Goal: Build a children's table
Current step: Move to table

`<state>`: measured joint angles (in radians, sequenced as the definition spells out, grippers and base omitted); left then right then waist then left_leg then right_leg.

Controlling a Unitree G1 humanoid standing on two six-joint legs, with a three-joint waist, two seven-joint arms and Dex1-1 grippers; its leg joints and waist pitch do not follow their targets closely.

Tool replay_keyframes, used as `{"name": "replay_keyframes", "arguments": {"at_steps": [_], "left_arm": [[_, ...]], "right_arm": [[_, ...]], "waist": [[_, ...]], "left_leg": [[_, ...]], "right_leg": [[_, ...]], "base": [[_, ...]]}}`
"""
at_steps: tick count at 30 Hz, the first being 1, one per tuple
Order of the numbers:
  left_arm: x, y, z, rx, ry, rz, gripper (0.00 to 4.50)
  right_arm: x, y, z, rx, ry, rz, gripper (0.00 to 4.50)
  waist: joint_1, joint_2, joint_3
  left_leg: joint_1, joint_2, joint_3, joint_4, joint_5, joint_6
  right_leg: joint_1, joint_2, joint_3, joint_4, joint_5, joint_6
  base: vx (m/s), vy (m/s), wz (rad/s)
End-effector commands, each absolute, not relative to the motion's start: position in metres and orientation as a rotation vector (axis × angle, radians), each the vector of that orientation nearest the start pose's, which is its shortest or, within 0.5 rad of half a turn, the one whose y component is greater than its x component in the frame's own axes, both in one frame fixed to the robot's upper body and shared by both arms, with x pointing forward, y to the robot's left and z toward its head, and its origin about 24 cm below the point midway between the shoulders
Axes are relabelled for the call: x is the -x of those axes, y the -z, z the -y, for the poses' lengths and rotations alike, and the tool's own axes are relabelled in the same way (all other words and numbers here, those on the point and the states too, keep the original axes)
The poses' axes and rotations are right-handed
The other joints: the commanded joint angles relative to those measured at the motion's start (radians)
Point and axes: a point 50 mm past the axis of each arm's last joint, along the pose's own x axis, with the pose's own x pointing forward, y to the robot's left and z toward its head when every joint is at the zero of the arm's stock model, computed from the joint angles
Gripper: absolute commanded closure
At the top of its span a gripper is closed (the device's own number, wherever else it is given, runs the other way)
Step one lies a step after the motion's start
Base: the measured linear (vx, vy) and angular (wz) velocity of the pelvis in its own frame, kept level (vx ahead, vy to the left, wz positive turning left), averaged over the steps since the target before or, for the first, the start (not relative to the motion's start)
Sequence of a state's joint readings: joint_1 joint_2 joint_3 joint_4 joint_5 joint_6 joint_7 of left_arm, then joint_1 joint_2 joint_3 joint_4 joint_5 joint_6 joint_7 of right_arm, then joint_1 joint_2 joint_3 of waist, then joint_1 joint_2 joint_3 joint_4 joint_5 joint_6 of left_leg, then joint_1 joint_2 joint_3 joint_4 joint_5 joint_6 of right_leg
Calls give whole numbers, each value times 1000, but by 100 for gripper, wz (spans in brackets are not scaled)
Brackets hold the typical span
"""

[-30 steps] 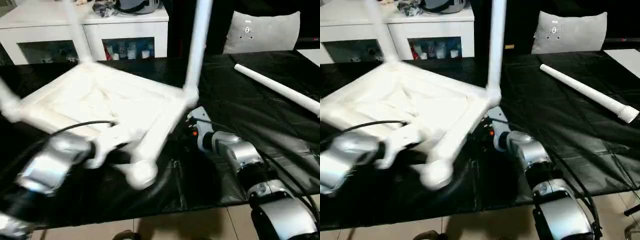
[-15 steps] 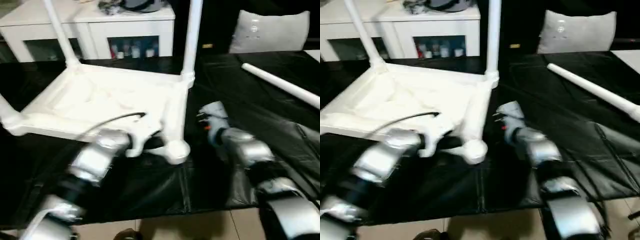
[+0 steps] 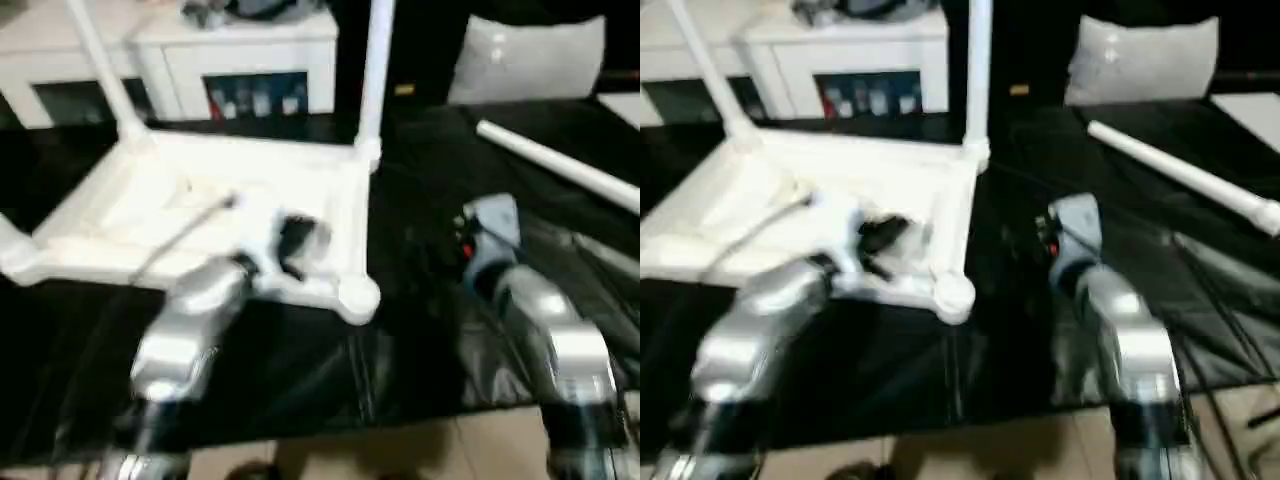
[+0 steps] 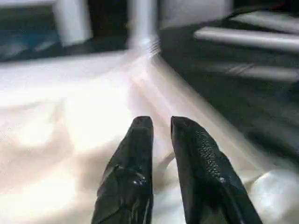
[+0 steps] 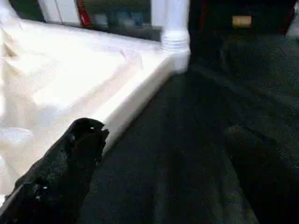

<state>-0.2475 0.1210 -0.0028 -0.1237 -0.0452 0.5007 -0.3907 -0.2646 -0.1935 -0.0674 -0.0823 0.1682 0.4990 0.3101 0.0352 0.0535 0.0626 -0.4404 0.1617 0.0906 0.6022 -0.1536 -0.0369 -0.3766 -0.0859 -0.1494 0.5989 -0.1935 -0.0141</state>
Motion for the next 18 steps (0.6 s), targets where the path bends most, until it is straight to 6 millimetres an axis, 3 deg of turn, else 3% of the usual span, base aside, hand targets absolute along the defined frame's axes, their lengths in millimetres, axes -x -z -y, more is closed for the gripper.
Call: {"name": "replay_keyframes", "arguments": {"at_steps": [1, 2, 3, 4, 5, 6, 7, 8, 9, 10, 11, 12, 13, 14, 15, 16, 17, 18], "left_arm": [[-286, -88, -139, -57, 383, -154, 322], [-285, -88, -140, -51, 365, -160, 322], [-283, -87, -140, -48, 347, -169, 308], [-282, -87, -141, -49, 337, -170, 294], [-281, -87, -142, -49, 323, -174, 294], [-281, -86, -143, -51, 317, -176, 294], [-280, -86, -145, -54, 305, -181, 289], [-279, -85, -146, -55, 298, -184, 281], [-278, -85, -146, -54, 291, -188, 269], [-277, -85, -146, -54, 290, -189, 255], [-275, -85, -146, -54, 287, -192, 255], [-275, -85, -146, -54, 287, -192, 243], [-274, -84, -146, -54, 285, -195, 243], [-272, -83, -146, -54, 283, -201, 225], [-272, -83, -146, -54, 282, -202, 225], [-272, -83, -146, -54, 282, -202, 211], [-271, -83, -145, -54, 281, -204, 211], [-271, -83, -144, -52, 282, -204, 211]], "right_arm": [[-293, -97, 164, -3, -302, -116, 0], [-291, -97, 164, 13, -297, -119, 0], [-289, -96, 165, 35, -291, -124, 0], [-288, -95, 165, 24, -290, -136, 0], [-286, -93, 165, 5, -293, -153, 0], [-286, -92, 166, 6, -292, -159, 0], [-285, -92, 167, 17, -287, -166, 0], [-285, -92, 168, 20, -284, -168, 0], [-284, -92, 169, 17, -286, -170, 0], [-284, -92, 169, 16, -286, -171, 0], [-284, -93, 171, 6, -272, -178, 0], [-284, -93, 171, 6, -272, -178, 0], [-284, -93, 172, 4, -269, -187, 0], [-283, -92, 173, -18, -255, -204, 0], [-283, -92, 173, -22, -252, -207, 0], [-283, -92, 173, -22, -252, -207, 0], [-282, -92, 173, -11, -262, -210, 0], [-281, -91, 172, -7, -285, -214, 0]], "waist": [[-33, 18, -41], [-25, 16, -43], [-15, 9, -39], [1, -8, -35], [6, -43, -36], [14, -68, -38], [42, -61, -19], [27, -77, 2], [45, -72, -9], [45, -74, -21], [39, -44, -54], [41, -10, -68], [-12, 7, -82], [-6, -22, -78], [-4, -11, -75], [-4, -11, -75], [3, -43, -62], [1, -82, -73]], "left_leg": [[62, 134, -193, -179, -555, 126], [70, 130, -211, -182, -575, 119], [59, 109, -221, -190, -610, 90], [37, 58, -206, -188, -641, 67], [17, -27, -166, -109, -573, 40], [22, -80, -99, 45, -472, 31], [19, -64, 23, 237, -289, 90], [-9, -49, 41, 264, -280, 98], [-8, -28, 53, 234, -294, 111], [1, -25, 57, 203, -322, 133], [27, 21, 41, 88, -240, 193], [123, 220, -144, -43, -50, 311], [179, 305, -219, -63, 71, 417], [228, 362, -180, -36, 355, 439], [206, 291, -147, -7, 568, 495], [206, 291, -147, -7, 568, 495], [104, 117, -24, -33, 424, 505], [80, -8, 16, 24, 177, 470]], "right_leg": [[10, 13, 45, 67, -227, -165], [2, 16, 58, 82, -244, -179], [-6, 15, 85, 94, -237, -205], [-1, 6, 107, 58, -249, -275], [16, -30, 111, -45, -388, -411], [10, -86, 97, -130, -527, -492], [18, -133, 83, -173, -687, -493], [24, -138, 53, -167, -736, -394], [67, -153, 41, -149, -686, -324], [85, -149, 55, -143, -610, -315], [134, -109, -7, -140, -373, -211], [78, -10, -60, -128, -270, -148], [-20, -3, -36, 118, -236, -22], [-133, -47, 69, 200, -273, -33], [-168, -60, 130, 210, -161, -77], [-168, -60, 130, 210, -161, -77], [-88, 3, 120, 109, 41, -179], [-34, -2, 111, 17, 142, -422]], "base": [[12, -104, 52], [8, -173, 70], [8, -173, 70], [8, -243, 84], [3, -282, 75], [3, -282, 75], [-26, -268, 60], [-7, -244, 48], [-7, -244, 48], [17, -234, 64], [-9, -226, 89], [-9, -226, 89], [10, -267, 73], [41, -251, 46], [41, -251, 46], [6, -216, 28], [-36, -253, 12], [-36, -253, 12]]}}
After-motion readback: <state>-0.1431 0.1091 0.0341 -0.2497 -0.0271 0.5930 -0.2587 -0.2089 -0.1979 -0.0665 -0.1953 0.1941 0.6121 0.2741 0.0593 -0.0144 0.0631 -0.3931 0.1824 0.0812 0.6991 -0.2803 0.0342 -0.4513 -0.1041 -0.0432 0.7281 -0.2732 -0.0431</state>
